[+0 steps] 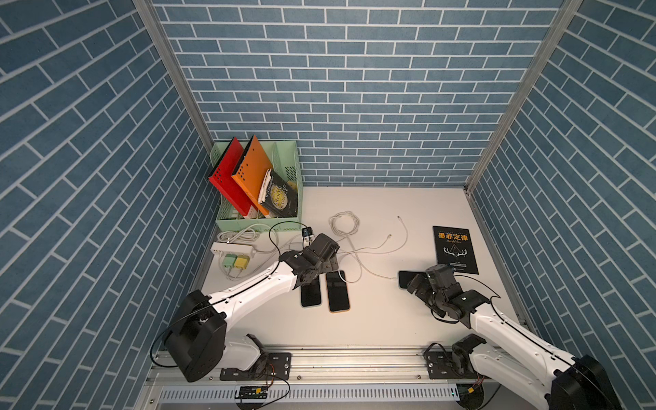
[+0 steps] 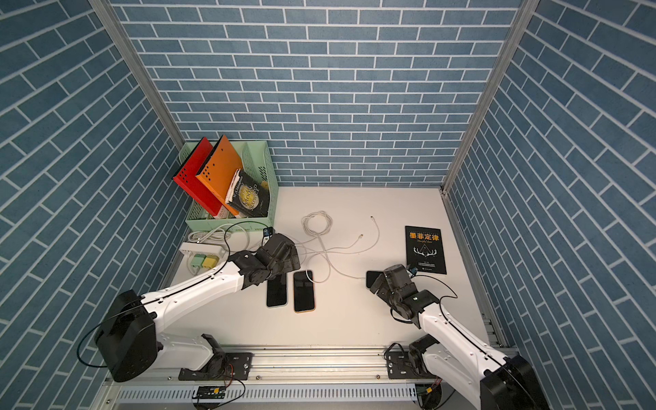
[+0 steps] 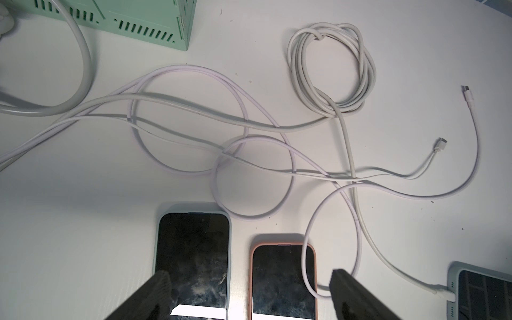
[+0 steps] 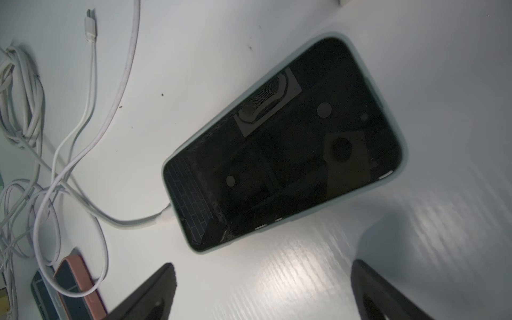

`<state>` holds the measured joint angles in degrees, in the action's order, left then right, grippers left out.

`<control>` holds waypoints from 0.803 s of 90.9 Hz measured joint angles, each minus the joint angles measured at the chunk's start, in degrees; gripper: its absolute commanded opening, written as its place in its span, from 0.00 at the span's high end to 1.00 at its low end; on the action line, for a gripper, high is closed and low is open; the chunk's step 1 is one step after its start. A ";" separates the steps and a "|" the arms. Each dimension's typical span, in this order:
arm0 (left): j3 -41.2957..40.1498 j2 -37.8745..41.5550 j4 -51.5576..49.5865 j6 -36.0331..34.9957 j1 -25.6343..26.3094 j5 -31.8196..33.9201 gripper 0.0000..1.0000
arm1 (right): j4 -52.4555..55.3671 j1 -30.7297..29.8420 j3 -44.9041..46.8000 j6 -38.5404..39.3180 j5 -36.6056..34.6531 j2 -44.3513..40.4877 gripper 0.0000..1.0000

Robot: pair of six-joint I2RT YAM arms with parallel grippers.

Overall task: Unplug the charging cable from the phone
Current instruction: Adjust the phone at the center of the board.

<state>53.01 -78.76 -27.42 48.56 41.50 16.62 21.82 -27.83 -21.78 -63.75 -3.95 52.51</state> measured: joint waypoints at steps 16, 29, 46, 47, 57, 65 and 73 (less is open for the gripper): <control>0.00 0.00 0.13 0.00 -0.44 0.00 0.05 | -2.47 4.68 -0.83 0.68 0.00 4.42 0.00; 0.00 0.00 0.13 0.04 -0.61 0.00 0.05 | -4.76 6.80 -5.62 3.13 -0.15 13.33 0.01; -0.02 0.02 0.13 0.37 -0.61 0.00 0.05 | -6.12 7.58 -15.10 7.82 -0.42 26.77 0.01; -0.02 0.02 0.13 0.44 -0.61 0.00 0.05 | -6.14 7.63 -15.74 8.11 -0.44 27.47 0.01; -0.26 0.24 0.13 0.74 -0.61 0.02 0.05 | -6.21 7.65 -22.27 10.71 -0.94 34.84 0.00; -0.63 0.59 0.13 1.09 -0.61 -0.02 0.05 | -5.99 7.65 -27.19 12.48 -1.57 39.85 0.01; -1.11 0.98 0.13 1.55 -0.61 0.00 0.05 | -5.75 7.65 -30.75 13.64 -2.45 43.36 0.01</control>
<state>51.90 -77.78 -27.29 50.11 40.88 16.62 16.08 -20.18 -52.53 -50.11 -6.39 95.88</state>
